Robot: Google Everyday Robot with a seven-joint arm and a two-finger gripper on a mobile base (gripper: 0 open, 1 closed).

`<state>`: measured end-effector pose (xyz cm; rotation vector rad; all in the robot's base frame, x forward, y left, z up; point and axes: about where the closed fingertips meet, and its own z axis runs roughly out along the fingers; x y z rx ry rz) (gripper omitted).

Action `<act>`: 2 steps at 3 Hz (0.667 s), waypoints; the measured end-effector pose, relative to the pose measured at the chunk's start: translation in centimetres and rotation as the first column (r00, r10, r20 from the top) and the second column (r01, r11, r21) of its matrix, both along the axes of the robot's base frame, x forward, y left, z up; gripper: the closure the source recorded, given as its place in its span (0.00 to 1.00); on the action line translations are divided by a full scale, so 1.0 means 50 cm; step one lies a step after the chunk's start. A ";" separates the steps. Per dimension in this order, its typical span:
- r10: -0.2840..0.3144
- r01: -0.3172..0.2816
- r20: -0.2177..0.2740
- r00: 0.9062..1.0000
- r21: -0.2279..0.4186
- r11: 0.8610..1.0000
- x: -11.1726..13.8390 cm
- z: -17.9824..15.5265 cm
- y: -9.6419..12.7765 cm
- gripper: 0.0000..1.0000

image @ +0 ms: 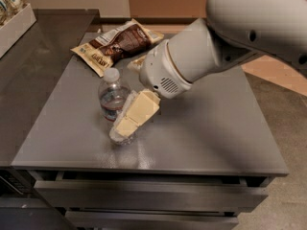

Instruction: Knock water bottle over

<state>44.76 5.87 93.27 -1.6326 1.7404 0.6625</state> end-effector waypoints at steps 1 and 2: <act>0.009 -0.009 -0.013 1.000 0.033 0.999 0.003 -0.006 0.024 0.18; 0.004 -0.003 -0.024 1.000 0.060 0.998 0.008 -0.005 0.027 0.41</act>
Offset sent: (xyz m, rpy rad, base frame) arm 0.0110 0.0125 -0.0053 0.0986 0.0480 -0.0098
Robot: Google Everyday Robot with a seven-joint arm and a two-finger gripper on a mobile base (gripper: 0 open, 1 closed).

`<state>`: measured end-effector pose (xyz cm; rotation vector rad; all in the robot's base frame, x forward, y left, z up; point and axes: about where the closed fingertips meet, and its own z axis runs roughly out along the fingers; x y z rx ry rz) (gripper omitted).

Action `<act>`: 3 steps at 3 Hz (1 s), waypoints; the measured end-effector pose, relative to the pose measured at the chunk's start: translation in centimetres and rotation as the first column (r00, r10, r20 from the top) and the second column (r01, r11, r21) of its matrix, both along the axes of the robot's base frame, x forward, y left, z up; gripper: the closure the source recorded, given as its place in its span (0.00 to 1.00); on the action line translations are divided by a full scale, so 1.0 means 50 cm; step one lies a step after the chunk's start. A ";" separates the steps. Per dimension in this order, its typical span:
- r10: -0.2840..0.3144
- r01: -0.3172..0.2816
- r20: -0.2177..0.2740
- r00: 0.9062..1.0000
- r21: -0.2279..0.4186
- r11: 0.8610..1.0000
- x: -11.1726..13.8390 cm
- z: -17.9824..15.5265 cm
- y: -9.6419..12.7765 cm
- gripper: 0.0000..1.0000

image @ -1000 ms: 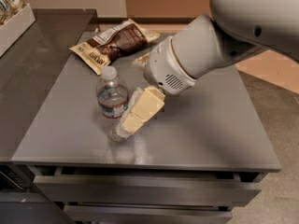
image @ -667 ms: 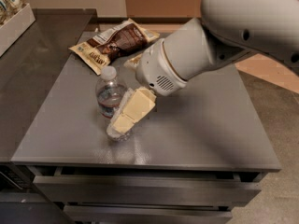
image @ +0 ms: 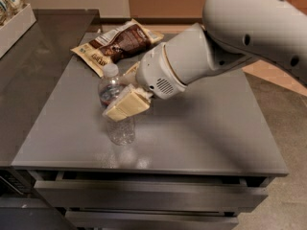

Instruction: Knock water bottle over

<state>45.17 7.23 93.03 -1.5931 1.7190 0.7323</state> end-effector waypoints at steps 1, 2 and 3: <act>-0.002 0.002 -0.002 1.000 0.021 1.000 0.002 0.012 -0.003 0.65; -0.024 0.024 0.030 0.999 0.009 1.000 0.011 0.049 -0.015 0.87; -0.047 0.054 0.096 0.994 -0.070 0.996 0.024 0.098 -0.026 1.00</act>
Offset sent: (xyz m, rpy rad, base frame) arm 0.0163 -0.0210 0.0506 -0.0110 -0.0743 -0.0672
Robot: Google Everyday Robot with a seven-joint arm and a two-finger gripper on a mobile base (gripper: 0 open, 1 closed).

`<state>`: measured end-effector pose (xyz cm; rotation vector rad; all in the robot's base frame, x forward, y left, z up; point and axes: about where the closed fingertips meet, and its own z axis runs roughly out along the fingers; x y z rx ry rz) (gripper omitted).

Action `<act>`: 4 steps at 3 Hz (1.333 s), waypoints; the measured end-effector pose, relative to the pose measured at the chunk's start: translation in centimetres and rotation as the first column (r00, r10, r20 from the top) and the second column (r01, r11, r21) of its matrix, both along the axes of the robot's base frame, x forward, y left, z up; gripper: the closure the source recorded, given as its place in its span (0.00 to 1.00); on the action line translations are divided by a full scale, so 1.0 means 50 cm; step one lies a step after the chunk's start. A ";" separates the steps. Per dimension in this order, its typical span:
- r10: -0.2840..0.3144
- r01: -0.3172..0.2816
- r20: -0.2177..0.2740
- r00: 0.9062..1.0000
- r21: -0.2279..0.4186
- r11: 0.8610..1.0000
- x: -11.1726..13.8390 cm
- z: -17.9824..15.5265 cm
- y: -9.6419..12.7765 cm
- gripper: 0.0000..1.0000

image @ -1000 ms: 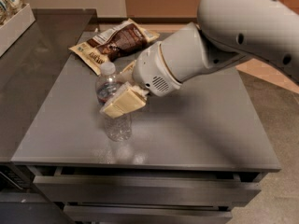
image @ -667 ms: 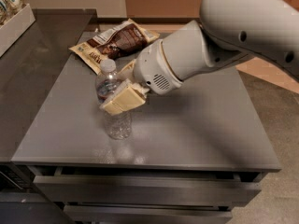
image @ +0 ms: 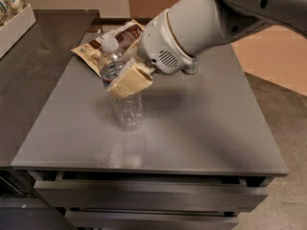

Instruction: Knock water bottle over

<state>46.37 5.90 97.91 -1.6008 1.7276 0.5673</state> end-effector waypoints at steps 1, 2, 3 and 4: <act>-0.017 0.022 0.040 0.999 -0.126 0.992 0.007 0.033 0.000 1.00; -0.032 0.044 0.048 0.998 -0.292 0.955 0.017 0.024 0.003 1.00; -0.054 0.086 0.084 0.995 -0.443 0.893 0.045 -0.015 -0.023 1.00; -0.081 0.143 0.131 0.988 -0.573 0.807 0.081 -0.059 -0.064 1.00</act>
Offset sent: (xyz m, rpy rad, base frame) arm 0.0446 -0.0364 0.0001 -0.6381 -0.1375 -0.1213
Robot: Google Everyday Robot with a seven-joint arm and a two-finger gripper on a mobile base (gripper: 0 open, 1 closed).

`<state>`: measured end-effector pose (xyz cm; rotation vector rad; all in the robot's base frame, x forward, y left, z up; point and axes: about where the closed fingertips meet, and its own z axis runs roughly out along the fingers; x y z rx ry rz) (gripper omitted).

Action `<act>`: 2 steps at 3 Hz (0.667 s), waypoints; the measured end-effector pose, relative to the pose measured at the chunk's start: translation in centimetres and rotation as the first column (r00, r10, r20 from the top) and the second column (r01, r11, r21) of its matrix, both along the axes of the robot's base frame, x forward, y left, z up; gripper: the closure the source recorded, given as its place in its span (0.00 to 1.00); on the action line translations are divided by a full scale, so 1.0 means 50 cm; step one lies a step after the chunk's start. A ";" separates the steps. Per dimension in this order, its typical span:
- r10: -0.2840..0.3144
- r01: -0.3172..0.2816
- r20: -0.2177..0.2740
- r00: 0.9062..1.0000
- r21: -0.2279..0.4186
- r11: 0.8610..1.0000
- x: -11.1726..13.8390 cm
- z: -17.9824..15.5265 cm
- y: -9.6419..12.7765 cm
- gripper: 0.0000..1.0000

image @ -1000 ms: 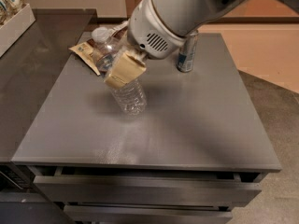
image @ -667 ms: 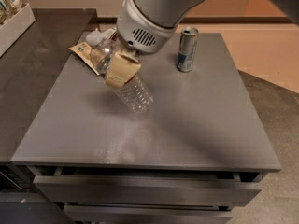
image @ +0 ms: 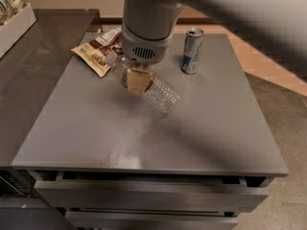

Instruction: Knock water bottle over

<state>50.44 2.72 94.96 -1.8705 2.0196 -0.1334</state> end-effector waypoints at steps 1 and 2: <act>-0.028 0.031 0.027 0.999 -0.107 0.994 0.028 -0.018 -0.030 0.82; -0.038 0.045 0.036 0.999 -0.198 0.979 0.051 -0.031 -0.051 0.58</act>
Offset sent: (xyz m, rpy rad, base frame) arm 0.0391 -0.0376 -0.0263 -0.3159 -0.0261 -0.0543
